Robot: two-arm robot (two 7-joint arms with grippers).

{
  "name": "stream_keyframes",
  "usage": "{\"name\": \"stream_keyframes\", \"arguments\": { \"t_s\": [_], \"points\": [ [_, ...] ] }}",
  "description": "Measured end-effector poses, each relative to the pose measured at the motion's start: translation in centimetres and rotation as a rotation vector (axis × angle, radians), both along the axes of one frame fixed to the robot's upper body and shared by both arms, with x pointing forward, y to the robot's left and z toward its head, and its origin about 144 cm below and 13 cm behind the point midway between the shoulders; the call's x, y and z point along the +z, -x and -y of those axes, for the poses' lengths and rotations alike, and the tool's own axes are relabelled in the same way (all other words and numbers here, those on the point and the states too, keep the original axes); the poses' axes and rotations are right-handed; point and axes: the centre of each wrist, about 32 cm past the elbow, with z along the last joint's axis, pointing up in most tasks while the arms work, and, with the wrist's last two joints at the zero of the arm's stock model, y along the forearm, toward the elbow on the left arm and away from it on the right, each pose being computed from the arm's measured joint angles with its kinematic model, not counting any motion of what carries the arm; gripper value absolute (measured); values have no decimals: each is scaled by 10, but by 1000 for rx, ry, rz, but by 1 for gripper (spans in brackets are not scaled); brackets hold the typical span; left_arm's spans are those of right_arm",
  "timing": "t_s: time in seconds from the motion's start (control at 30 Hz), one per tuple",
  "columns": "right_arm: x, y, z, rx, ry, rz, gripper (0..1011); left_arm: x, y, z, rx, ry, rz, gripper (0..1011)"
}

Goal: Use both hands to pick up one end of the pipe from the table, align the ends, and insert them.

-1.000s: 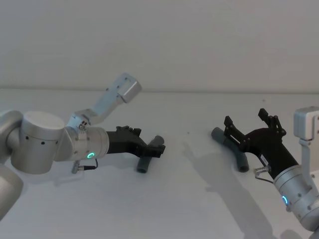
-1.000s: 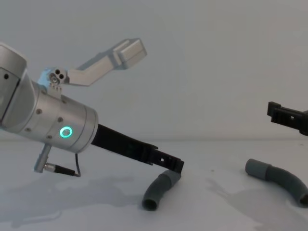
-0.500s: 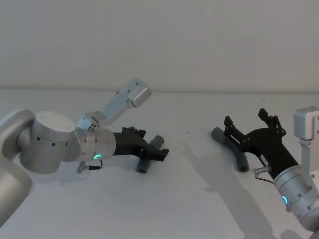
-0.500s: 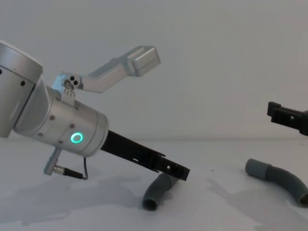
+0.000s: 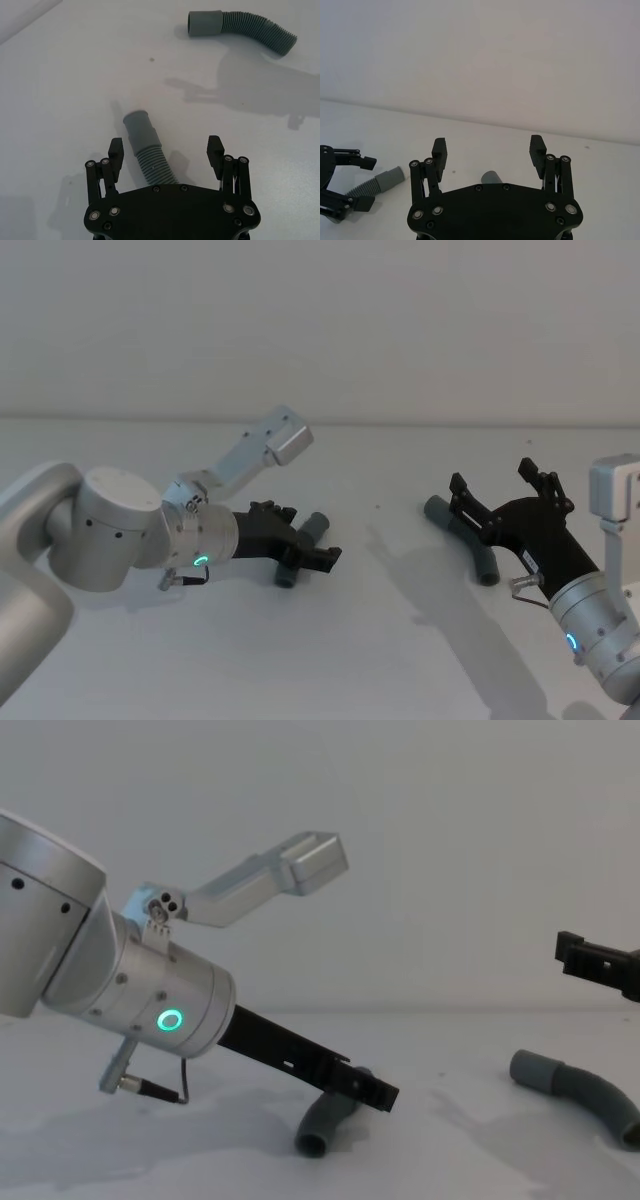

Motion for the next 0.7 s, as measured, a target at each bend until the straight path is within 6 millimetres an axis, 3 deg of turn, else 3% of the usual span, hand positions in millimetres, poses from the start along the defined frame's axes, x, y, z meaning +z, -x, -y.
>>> {"name": "stream_keyframes", "arguments": {
  "t_s": [0.7],
  "points": [
    [0,0,0,0,0,0,1000,-11,-1,6,0,-17,8,1001]
  ]
}}
